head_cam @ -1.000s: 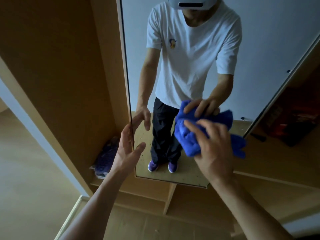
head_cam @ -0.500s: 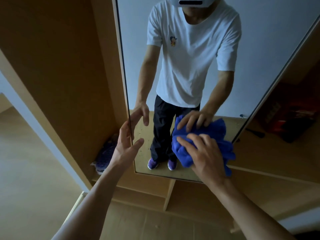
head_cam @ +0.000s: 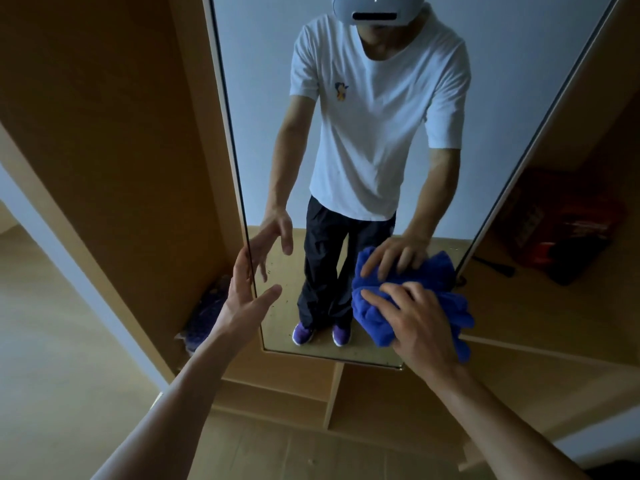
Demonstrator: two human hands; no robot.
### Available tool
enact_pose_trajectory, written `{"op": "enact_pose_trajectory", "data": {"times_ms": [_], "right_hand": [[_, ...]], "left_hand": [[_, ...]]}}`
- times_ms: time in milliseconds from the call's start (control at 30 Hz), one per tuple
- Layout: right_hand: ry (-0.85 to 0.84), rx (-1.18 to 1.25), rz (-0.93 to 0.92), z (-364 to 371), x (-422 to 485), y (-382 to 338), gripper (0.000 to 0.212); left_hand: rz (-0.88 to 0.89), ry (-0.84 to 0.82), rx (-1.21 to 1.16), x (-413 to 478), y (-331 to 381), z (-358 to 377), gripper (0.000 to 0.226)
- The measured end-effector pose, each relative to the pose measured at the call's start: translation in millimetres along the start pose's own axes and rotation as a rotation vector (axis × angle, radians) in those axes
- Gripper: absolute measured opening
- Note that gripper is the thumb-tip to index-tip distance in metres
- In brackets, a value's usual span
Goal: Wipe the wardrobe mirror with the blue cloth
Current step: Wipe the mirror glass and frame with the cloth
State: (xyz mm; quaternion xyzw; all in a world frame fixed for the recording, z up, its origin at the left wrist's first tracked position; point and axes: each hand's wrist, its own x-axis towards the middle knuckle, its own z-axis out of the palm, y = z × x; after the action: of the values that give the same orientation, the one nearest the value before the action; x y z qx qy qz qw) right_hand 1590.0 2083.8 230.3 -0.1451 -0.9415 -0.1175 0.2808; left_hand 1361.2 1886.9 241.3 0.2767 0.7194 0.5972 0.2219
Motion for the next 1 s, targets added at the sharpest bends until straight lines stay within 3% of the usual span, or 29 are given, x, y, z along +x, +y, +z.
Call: {"op": "enact_pose_trajectory", "data": {"times_ms": [200, 267, 433, 633, 833, 933, 1000], "right_hand": [[0.258, 0.06, 0.095, -51.7, 36.5, 35.6, 0.053], [0.297, 0.058, 0.131, -52.1, 31.7, 43.4, 0.057], [0.26, 0.007, 0.106, -23.1, 6.3, 37.9, 0.069], [0.092, -0.005, 0.045, -35.2, 0.8, 32.8, 0.078], [0.391, -0.036, 0.153, -88.0, 40.4, 72.6, 0.055], [0.347, -0.013, 0.138, -71.8, 22.6, 71.6, 0.058], [0.23, -0.008, 0.148, -44.1, -4.8, 61.6, 0.069]], "left_hand": [[-0.007, 0.017, 0.017, 3.0, -4.8, 7.2, 0.104], [-0.012, 0.026, 0.027, 4.7, -7.4, 10.5, 0.103], [-0.014, 0.04, 0.043, 6.4, -9.6, 8.9, 0.108], [-0.021, 0.071, 0.045, 5.3, -6.9, 14.5, 0.103], [0.002, 0.056, 0.063, 1.7, -5.4, 10.8, 0.097], [-0.004, 0.07, 0.063, 2.0, -6.8, 12.9, 0.101], [0.001, 0.072, 0.052, 2.7, -8.9, 13.1, 0.101]]}}
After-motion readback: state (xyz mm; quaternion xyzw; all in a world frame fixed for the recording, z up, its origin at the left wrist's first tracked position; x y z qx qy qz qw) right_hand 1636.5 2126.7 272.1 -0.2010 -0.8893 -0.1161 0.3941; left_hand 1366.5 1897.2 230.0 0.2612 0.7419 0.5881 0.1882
